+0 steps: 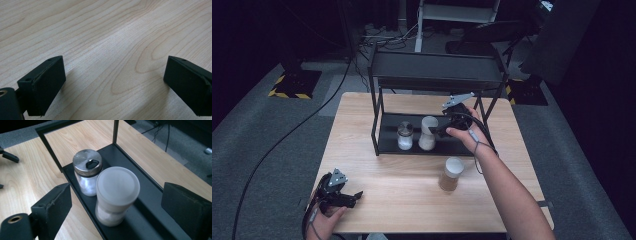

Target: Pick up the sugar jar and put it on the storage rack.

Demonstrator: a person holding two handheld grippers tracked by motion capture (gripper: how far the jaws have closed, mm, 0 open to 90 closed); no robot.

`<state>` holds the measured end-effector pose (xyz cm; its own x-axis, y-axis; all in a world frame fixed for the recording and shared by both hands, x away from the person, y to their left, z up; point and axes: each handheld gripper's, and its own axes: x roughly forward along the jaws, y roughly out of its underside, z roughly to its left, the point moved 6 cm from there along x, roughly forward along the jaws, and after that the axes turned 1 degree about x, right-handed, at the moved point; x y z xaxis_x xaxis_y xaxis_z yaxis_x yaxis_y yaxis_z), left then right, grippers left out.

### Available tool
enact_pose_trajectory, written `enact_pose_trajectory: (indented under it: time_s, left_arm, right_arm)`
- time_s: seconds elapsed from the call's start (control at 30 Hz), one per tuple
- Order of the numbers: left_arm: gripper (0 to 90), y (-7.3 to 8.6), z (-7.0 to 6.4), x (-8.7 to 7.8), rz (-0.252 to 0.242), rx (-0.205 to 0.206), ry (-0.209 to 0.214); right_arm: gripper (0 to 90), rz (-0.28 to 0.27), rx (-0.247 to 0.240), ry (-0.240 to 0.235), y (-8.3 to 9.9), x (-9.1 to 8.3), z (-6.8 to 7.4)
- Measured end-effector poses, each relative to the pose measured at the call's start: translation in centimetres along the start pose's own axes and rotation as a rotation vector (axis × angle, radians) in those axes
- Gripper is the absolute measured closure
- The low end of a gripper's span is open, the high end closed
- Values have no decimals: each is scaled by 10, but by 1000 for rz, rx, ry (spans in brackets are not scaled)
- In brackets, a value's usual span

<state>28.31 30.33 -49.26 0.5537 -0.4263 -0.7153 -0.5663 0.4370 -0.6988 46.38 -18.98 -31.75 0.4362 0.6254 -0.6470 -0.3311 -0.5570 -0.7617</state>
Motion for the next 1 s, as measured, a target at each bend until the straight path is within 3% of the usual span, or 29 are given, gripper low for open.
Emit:
enact_pose_trajectory:
  time_s: [0.07, 0.33, 1.0]
  left_arm:
    - [34, 0, 0, 0, 0, 0, 0]
    - [35, 0, 0, 0, -1, -1, -1]
    - [35, 0, 0, 0, 0, 0, -1]
  right_arm:
    - [93, -14, -6, 0, 3, -13, 4]
    - [87, -36, -6, -7, 15, -37, 12]
    - [87, -75, -27, -30, 39, -74, 43]
